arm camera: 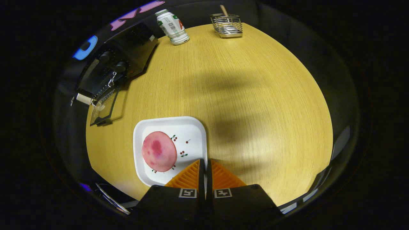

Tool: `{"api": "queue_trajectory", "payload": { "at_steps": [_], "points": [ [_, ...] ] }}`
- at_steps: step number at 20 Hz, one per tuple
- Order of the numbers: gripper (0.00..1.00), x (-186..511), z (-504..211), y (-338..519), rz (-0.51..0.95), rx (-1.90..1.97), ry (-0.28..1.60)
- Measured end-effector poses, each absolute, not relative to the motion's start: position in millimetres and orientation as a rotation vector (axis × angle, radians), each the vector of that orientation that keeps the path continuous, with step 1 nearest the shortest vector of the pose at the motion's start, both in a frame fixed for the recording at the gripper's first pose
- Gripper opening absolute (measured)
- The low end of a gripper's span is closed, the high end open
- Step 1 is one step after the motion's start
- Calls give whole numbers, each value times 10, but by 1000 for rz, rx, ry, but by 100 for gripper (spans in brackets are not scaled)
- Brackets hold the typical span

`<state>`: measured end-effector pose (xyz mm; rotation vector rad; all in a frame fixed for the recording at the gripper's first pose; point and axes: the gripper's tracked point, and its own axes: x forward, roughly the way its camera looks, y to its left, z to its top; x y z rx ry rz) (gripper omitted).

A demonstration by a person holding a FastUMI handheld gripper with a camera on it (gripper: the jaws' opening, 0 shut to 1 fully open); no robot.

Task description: Open the toaster oven, put the food inside, and close the toaster oven door.

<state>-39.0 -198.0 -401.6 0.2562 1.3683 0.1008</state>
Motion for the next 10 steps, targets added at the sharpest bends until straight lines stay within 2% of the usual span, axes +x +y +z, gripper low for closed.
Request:
{"api": "queue_trajectory", "payload": {
  "at_steps": [10],
  "points": [
    [5,-618,-3617,-1217,22,724,1264]
  ]
}}
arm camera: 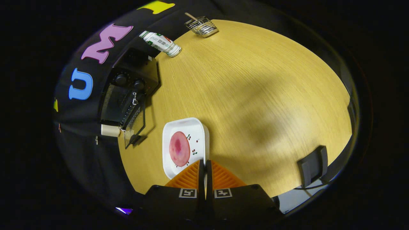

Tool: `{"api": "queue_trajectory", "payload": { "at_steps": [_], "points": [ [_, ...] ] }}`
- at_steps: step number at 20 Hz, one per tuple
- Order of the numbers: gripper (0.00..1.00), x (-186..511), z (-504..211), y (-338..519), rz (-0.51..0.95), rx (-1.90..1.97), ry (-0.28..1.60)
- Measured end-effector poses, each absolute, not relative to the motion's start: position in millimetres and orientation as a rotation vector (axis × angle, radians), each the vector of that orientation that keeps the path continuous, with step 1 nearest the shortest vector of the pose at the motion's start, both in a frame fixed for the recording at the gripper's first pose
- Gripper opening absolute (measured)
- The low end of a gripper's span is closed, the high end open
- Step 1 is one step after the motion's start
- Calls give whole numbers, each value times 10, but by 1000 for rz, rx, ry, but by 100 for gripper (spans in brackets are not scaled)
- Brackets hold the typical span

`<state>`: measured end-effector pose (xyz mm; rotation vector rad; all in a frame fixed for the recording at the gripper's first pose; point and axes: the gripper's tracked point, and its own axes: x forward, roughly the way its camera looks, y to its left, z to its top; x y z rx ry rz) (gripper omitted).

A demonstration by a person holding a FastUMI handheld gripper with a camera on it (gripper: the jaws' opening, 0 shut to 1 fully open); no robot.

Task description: Open the toaster oven, put the food inside, and close the toaster oven door.

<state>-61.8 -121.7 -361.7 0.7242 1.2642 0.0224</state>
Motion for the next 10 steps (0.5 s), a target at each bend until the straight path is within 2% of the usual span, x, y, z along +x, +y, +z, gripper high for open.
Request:
{"api": "queue_trajectory", "payload": {
  "at_steps": [10],
  "points": [
    [5,-661,-2891,-404,53,1116,1086]
  ]
}}
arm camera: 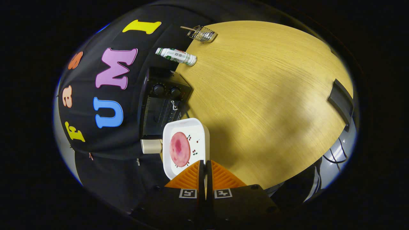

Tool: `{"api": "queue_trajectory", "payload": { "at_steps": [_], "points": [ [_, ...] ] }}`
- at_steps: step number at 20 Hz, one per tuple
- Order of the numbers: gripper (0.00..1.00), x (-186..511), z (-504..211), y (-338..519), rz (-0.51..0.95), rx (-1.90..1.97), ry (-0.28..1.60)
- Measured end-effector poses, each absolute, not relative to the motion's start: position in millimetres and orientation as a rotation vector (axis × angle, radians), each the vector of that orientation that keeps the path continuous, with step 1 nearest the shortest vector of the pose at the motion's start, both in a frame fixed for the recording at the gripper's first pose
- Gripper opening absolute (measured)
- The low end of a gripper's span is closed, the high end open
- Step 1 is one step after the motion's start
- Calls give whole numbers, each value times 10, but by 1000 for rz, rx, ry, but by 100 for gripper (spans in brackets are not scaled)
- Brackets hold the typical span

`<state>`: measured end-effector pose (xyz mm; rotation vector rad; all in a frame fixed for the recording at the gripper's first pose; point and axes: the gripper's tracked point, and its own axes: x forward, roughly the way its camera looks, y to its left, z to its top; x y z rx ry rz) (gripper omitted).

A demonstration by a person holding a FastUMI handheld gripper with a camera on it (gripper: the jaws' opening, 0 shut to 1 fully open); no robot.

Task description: Open the toaster oven, put the food inside, and close the toaster oven door.

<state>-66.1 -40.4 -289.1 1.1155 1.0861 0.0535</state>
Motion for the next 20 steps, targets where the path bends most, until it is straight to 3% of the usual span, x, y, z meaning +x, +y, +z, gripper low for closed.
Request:
{"api": "queue_trajectory", "payload": {
  "at_steps": [10,20],
  "points": [
    [5,-218,-2695,508,163,1080,1063],
    [5,763,-3186,1042,70,1185,1076]
  ]
}}
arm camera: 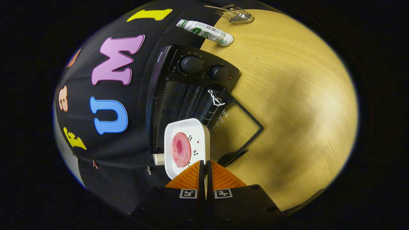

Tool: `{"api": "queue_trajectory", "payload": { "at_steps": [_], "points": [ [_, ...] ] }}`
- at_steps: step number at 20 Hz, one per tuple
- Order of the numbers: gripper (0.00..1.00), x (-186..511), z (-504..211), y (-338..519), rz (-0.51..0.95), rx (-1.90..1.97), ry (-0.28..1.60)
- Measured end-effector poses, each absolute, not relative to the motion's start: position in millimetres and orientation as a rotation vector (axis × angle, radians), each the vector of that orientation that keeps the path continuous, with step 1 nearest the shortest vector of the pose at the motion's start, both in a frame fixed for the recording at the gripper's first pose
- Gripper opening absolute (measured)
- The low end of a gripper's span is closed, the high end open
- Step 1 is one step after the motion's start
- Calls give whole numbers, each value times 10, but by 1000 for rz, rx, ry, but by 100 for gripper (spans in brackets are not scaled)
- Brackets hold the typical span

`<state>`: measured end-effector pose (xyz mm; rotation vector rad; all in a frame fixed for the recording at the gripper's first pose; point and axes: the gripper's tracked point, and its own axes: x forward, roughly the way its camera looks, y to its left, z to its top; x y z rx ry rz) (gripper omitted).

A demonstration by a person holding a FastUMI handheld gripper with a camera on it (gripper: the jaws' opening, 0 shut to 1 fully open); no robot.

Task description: Open the toaster oven, put the food inside, and close the toaster oven door.

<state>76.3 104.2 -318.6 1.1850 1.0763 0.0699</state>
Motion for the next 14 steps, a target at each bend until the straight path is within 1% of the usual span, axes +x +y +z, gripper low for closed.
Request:
{"api": "queue_trajectory", "payload": {
  "at_steps": [4,10,14],
  "points": [
    [5,1083,-3399,1131,32,1158,1061],
    [5,1609,-3534,1354,-35,1288,993],
    [5,1789,-3611,1460,-92,1324,942]
  ]
}}
